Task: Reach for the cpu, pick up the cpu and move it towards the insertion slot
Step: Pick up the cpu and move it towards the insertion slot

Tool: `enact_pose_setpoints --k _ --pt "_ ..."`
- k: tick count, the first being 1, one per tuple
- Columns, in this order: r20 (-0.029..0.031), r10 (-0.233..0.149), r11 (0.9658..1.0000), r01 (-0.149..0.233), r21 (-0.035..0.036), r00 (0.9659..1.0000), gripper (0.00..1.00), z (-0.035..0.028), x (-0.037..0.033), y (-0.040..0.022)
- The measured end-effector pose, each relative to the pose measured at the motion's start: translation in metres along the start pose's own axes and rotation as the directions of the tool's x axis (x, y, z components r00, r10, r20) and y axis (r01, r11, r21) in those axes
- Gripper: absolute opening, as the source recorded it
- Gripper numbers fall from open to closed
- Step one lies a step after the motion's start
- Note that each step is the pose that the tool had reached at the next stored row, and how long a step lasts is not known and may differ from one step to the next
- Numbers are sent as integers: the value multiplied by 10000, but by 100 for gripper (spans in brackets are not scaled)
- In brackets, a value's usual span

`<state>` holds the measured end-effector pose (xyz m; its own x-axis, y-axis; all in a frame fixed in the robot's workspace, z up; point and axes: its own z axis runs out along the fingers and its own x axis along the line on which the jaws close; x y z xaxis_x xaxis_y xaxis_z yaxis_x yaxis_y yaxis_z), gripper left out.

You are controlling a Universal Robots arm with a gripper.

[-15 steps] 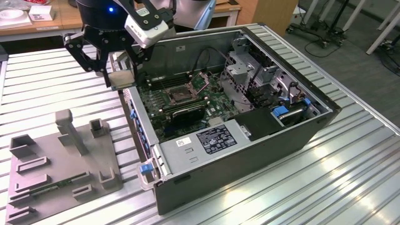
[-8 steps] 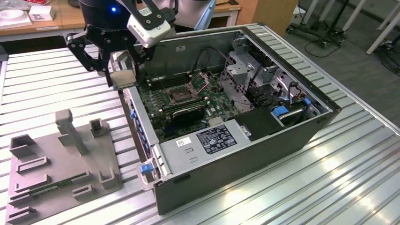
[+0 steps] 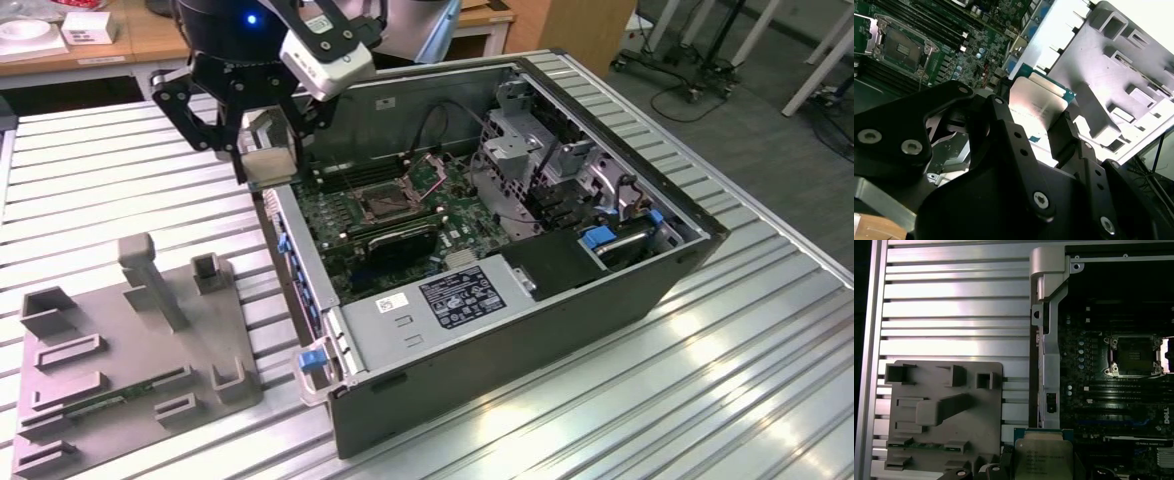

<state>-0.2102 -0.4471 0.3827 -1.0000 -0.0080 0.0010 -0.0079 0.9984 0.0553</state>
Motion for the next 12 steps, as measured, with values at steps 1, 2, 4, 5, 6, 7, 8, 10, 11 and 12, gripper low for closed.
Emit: enact_pose_setpoints --k 1,2,4,5,6,7,8,10,11,12 --pt "0 0 10000 0 0 10000 55 0 -7 0" --pt "1 1 10000 -1 -1 10000 55 1 -10 0" --pt "1 0 10000 0 -1 10000 55 1 -18 1" --pt "1 2 10000 -2 -1 10000 55 1 -20 2" --pt "3 2 10000 -2 -2 10000 55 2 -22 2" --pt "3 0 10000 0 -1 10000 55 3 -25 2" --pt "3 -1 10000 1 -1 10000 55 4 -31 3" --pt "4 0 10000 0 0 10000 55 5 -45 4" --pt "4 0 10000 0 0 10000 55 6 -56 4" --pt "4 0 10000 0 -1 10000 55 7 -66 4"
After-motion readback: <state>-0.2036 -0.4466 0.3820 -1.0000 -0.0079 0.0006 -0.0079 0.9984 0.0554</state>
